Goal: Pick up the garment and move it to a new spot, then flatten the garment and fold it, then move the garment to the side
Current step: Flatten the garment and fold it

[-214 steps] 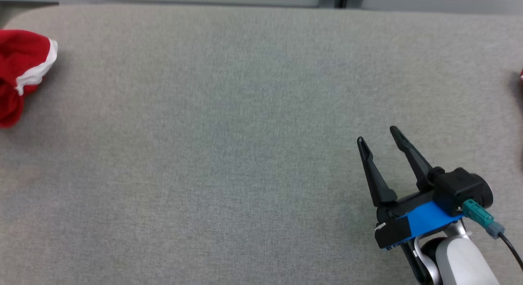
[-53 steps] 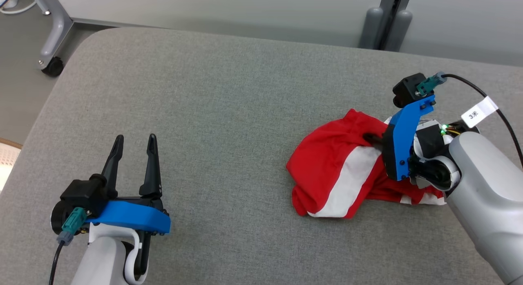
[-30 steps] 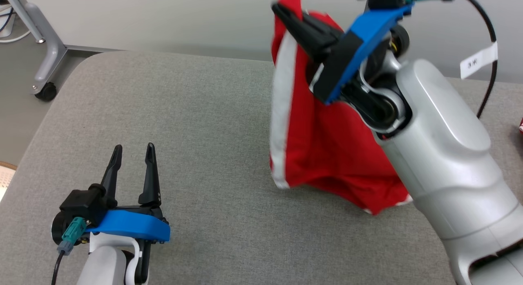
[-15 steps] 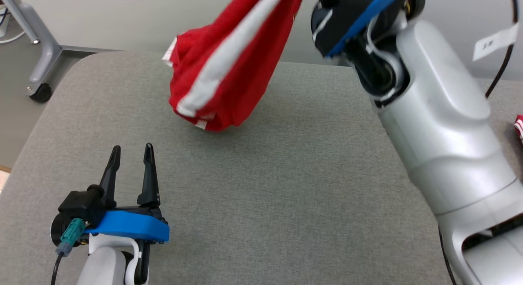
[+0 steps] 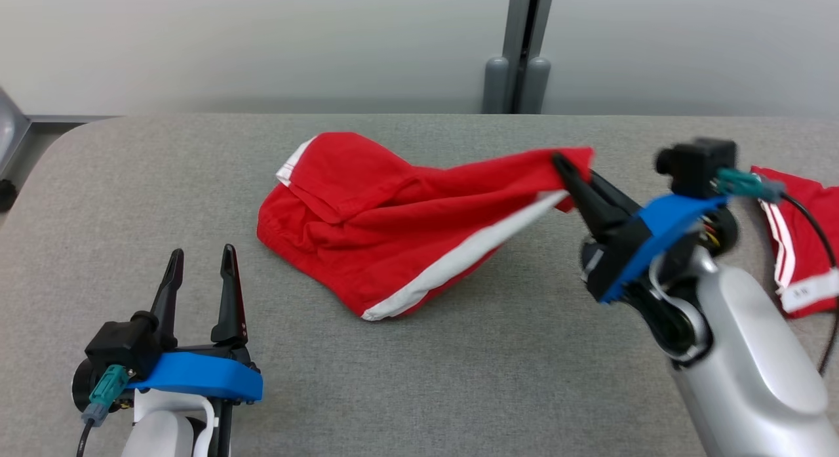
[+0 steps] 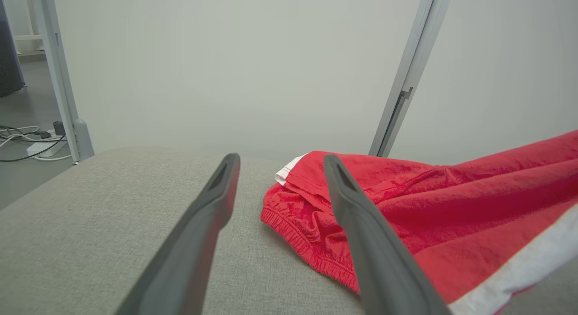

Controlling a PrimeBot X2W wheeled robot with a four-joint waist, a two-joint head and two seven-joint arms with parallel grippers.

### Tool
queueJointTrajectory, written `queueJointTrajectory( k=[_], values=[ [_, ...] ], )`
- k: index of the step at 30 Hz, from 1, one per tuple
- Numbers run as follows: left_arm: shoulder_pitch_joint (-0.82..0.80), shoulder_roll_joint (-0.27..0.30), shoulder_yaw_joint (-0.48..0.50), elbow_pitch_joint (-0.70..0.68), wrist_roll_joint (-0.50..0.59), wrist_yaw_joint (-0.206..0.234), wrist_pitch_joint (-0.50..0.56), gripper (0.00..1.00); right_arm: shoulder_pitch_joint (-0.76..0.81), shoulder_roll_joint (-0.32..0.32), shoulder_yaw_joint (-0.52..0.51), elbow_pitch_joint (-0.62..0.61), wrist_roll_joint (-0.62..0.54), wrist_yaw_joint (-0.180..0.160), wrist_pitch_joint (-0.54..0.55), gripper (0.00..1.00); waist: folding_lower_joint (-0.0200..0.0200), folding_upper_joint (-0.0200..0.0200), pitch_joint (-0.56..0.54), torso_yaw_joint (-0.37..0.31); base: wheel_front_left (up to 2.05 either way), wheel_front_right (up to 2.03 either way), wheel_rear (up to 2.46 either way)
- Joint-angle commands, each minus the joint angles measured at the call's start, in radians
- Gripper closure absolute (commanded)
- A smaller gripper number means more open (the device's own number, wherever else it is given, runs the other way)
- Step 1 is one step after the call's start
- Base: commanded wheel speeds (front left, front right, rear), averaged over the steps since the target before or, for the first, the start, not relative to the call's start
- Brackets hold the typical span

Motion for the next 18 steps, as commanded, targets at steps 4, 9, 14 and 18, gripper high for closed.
queueJointTrajectory(
  k=[4,9,14,18],
  values=[
    [0.004,0.005,0.001,-0.005,0.006,-0.004,-0.004,0.00,0.179,-0.014,-0.159,-0.125,-0.160,0.000,0.061,1.00,0.0000,0.0000,-0.003,-0.023,0.00,0.00,0.00],
    [-0.011,0.007,-0.004,-0.004,0.007,-0.006,-0.004,0.00,0.315,0.010,-0.272,-0.163,-0.284,0.000,0.144,0.00,0.0000,0.0000,0.005,-0.026,0.00,0.00,0.00],
    [-0.012,0.012,-0.006,0.002,0.007,-0.008,-0.004,0.00,0.401,0.035,-0.345,-0.190,-0.370,0.000,0.146,0.00,0.0000,0.0000,0.005,-0.027,0.00,0.00,0.00],
    [-0.002,0.015,-0.005,0.005,0.008,-0.009,-0.004,0.00,0.450,0.049,-0.383,-0.228,-0.429,0.000,0.056,0.00,0.0000,0.0000,-0.003,-0.031,0.00,0.00,0.00]
  ],
)
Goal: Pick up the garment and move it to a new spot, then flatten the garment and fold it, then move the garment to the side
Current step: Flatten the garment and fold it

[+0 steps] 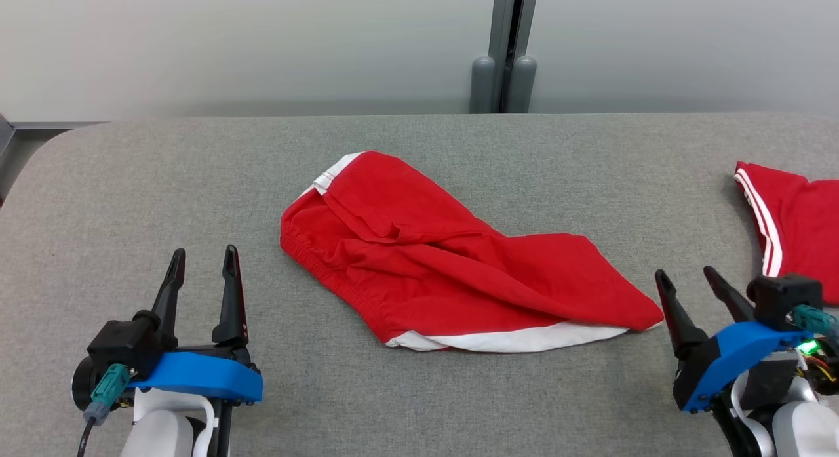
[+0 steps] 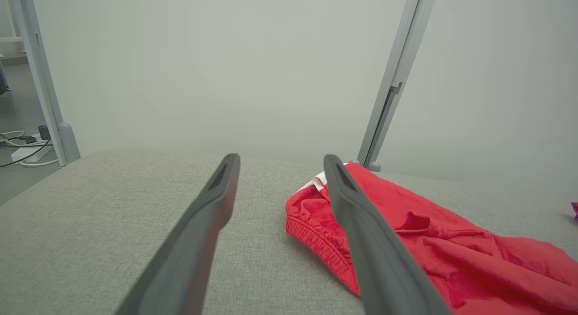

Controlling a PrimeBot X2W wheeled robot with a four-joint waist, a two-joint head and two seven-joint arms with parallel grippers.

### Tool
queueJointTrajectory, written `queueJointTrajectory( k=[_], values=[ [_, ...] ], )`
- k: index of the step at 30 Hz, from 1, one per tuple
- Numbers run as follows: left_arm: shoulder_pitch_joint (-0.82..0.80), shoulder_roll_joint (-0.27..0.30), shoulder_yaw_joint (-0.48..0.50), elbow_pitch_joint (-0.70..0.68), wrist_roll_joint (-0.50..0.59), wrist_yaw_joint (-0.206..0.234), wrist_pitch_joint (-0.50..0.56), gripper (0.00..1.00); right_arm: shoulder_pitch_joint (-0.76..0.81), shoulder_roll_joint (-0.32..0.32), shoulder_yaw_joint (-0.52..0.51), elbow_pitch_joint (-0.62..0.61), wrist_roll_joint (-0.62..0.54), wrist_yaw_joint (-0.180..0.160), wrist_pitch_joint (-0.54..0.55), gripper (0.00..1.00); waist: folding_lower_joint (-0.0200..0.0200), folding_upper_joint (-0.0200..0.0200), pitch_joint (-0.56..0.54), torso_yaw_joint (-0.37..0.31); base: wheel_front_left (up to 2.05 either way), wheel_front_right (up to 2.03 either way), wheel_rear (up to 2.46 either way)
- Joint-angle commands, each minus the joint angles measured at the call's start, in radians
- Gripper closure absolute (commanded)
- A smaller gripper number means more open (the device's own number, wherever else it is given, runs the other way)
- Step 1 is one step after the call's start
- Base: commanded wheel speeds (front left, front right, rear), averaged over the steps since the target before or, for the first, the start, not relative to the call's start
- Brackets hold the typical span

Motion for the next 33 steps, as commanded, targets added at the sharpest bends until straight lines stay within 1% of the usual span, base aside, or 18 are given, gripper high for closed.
queueJointTrajectory(
  k=[1,6,8,12,17,22,33],
  values=[
    [0.004,0.007,0.003,0.000,0.004,-0.006,-0.004,0.00,0.030,0.003,-0.016,-0.024,-0.035,0.000,-0.070,0.00,0.0000,0.0000,-0.005,-0.003,0.00,0.00,0.00],
    [0.022,0.002,0.006,-0.006,0.009,-0.006,-0.004,0.00,0.079,0.020,-0.062,-0.043,-0.111,0.000,-0.272,0.00,0.0000,0.0000,-0.019,-0.012,0.00,0.00,0.00],
    [0.030,-0.001,0.008,-0.011,0.011,-0.006,-0.004,0.00,0.094,0.028,-0.074,-0.037,-0.128,0.000,-0.337,0.00,0.0000,0.0000,-0.025,-0.014,0.00,0.00,0.00],
    [0.052,-0.001,0.013,-0.011,0.016,-0.007,-0.004,0.00,0.118,0.038,-0.077,-0.014,-0.142,0.000,-0.416,0.00,0.0000,0.0000,-0.042,-0.022,0.00,0.00,0.00],
    [0.085,0.006,0.022,-0.006,0.028,-0.003,-0.004,0.00,0.127,0.043,-0.075,0.020,-0.128,0.000,-0.447,0.00,0.0000,0.0000,-0.066,-0.032,0.00,0.00,0.00],
    [0.107,0.008,0.032,-0.014,0.031,0.002,-0.004,0.00,0.123,0.046,-0.068,0.045,-0.103,0.000,-0.436,0.00,0.0000,0.0000,-0.078,-0.037,0.00,0.00,0.00],
    [0.115,0.002,0.027,-0.007,0.029,0.003,-0.004,0.00,0.116,0.048,-0.076,0.053,-0.100,0.000,-0.430,0.00,0.0000,0.0000,-0.090,-0.035,0.00,0.00,0.00]
  ],
)
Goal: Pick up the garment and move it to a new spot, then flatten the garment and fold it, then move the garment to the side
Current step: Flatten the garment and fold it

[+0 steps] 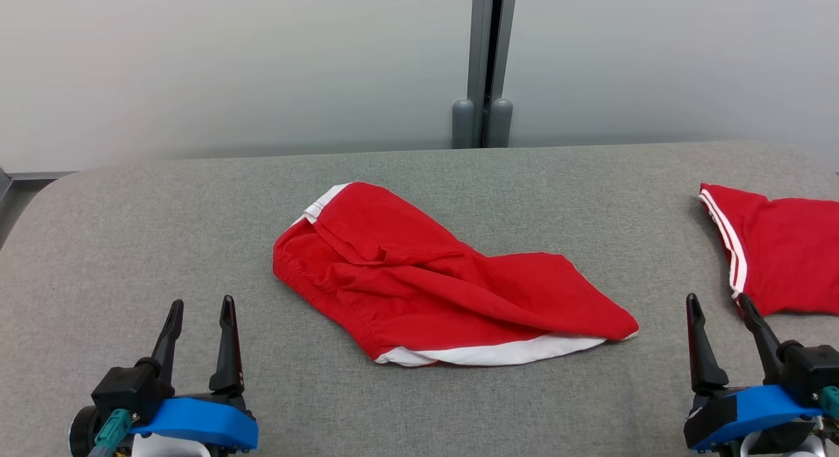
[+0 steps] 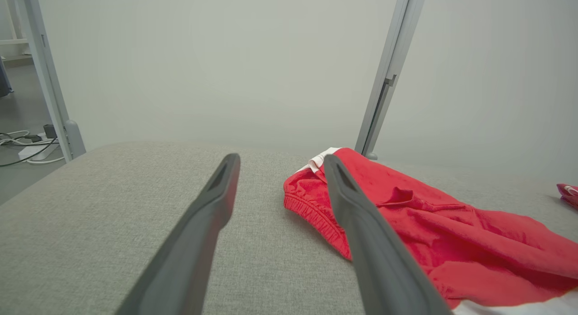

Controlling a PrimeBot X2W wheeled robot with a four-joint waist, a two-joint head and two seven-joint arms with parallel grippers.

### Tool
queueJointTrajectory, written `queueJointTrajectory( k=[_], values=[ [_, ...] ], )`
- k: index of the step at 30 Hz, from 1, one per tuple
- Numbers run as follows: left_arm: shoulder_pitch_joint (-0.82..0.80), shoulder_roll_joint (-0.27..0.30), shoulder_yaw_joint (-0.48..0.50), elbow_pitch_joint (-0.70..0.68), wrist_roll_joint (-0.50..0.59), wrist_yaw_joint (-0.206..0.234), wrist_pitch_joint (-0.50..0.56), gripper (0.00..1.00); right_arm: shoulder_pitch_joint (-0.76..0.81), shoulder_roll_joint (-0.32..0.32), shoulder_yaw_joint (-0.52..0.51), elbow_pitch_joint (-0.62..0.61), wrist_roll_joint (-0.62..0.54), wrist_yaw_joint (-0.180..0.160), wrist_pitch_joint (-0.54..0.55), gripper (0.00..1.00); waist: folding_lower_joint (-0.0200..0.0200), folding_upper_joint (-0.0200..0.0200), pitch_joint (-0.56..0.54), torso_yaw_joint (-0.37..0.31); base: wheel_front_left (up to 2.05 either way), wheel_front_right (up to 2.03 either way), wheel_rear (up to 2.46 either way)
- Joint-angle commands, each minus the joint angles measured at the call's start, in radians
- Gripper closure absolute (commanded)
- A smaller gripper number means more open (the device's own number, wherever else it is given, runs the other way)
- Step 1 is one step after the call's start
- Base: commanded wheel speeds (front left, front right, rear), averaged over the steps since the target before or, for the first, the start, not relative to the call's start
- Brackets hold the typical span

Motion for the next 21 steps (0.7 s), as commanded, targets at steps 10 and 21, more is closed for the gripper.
queueJointTrajectory(
  k=[10,21],
  values=[
    [-0.004,0.003,-0.006,0.014,0.000,0.000,-0.004,0.00,-0.009,0.004,0.008,0.000,0.005,0.000,0.011,0.00,0.0001,0.0000,-0.001,0.000,0.00,0.00,0.00],
    [-0.042,-0.023,-0.280,0.113,-0.091,-0.018,0.109,0.00,-0.020,0.005,0.027,0.014,0.013,0.000,0.013,0.00,0.0001,0.0000,0.006,-0.011,0.00,0.00,0.00]
  ],
)
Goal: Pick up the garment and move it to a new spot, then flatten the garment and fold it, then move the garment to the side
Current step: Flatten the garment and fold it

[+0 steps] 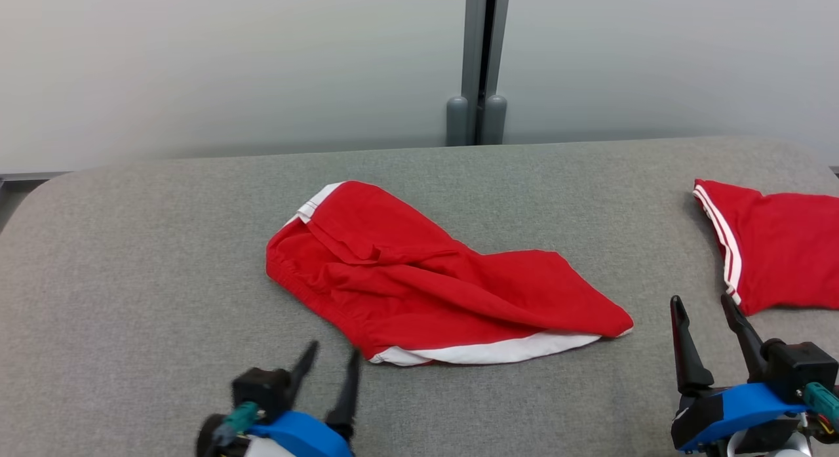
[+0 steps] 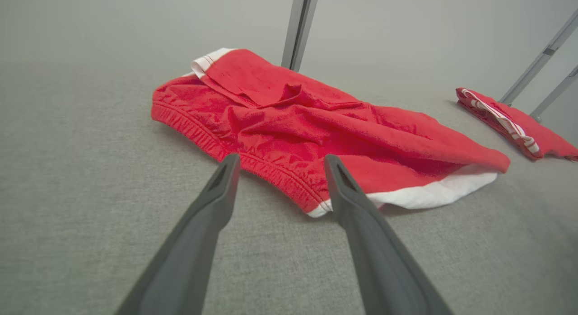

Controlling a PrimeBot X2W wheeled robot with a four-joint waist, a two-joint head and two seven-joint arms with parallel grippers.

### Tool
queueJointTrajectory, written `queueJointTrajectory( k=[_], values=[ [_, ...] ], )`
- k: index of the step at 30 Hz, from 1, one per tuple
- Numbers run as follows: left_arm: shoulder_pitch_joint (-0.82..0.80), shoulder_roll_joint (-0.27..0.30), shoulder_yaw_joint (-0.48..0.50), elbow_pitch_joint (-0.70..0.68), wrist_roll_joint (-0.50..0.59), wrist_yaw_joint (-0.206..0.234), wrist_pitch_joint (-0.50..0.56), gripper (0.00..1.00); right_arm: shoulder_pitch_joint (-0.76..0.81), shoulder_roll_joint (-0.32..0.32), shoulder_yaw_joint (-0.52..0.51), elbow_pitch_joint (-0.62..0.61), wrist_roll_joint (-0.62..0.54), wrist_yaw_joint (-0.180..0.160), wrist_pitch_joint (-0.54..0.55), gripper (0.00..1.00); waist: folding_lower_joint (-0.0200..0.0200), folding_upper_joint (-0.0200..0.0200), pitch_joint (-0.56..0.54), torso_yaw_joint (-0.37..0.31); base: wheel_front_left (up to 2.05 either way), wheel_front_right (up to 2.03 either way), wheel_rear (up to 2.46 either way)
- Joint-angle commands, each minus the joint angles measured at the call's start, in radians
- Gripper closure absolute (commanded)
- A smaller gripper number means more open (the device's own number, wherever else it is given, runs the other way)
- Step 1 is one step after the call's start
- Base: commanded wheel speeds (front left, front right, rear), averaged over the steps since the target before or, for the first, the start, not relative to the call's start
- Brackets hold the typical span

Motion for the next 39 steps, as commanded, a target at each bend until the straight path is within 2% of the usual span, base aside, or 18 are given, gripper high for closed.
queueJointTrajectory(
  k=[1,5,8,25,26,28,29,35,39],
  values=[
    [-0.020,-0.002,-0.046,0.025,-0.039,-0.009,0.023,0.00,-0.014,0.002,0.006,0.004,0.004,0.000,-0.004,0.00,0.0000,-0.0001,0.003,-0.005,0.00,0.00,0.00],
    [-0.055,0.005,-0.158,0.090,-0.138,-0.005,0.050,0.00,-0.025,0.002,0.023,0.020,0.010,0.000,-0.003,0.00,0.0000,-0.0001,0.018,-0.024,0.00,0.00,0.00],
    [-0.089,0.016,-0.204,0.131,-0.188,-0.006,0.038,0.00,-0.038,0.002,0.034,0.033,0.011,0.000,-0.002,0.00,0.0000,-0.0001,0.031,-0.035,0.00,0.00,0.00],
    [-0.234,0.031,-0.323,0.353,-0.375,-0.006,-0.028,0.00,-0.108,0.003,0.100,0.166,0.028,0.000,0.008,0.00,0.0000,-0.0001,0.079,-0.077,0.00,0.00,0.00],
    [-0.239,0.030,-0.332,0.360,-0.382,-0.006,-0.028,0.17,-0.114,0.003,0.101,0.178,0.030,0.000,0.012,0.00,0.0000,-0.0001,0.080,-0.077,0.00,0.00,0.00],
    [-0.245,0.032,-0.355,0.360,-0.391,-0.006,-0.038,0.87,-0.131,0.003,0.103,0.202,0.038,0.000,0.016,0.00,0.0000,-0.0001,0.084,-0.078,0.00,0.00,0.00],
    [-0.248,0.034,-0.370,0.358,-0.398,-0.006,-0.040,1.00,-0.138,0.003,0.103,0.219,0.039,0.000,0.024,0.00,0.0000,-0.0001,0.086,-0.077,0.00,0.00,0.00],
    [-0.280,0.052,-0.429,0.363,-0.431,-0.006,-0.059,1.00,-0.211,0.004,0.111,0.354,0.022,0.000,0.094,0.00,0.0000,-0.0001,0.103,-0.058,0.00,0.00,0.00],
    [-0.304,0.063,-0.459,0.367,-0.444,-0.006,-0.075,1.00,-0.254,0.000,0.124,0.424,0.003,0.000,0.089,0.00,0.0000,-0.0001,0.118,-0.036,0.00,0.00,0.00]
  ],
)
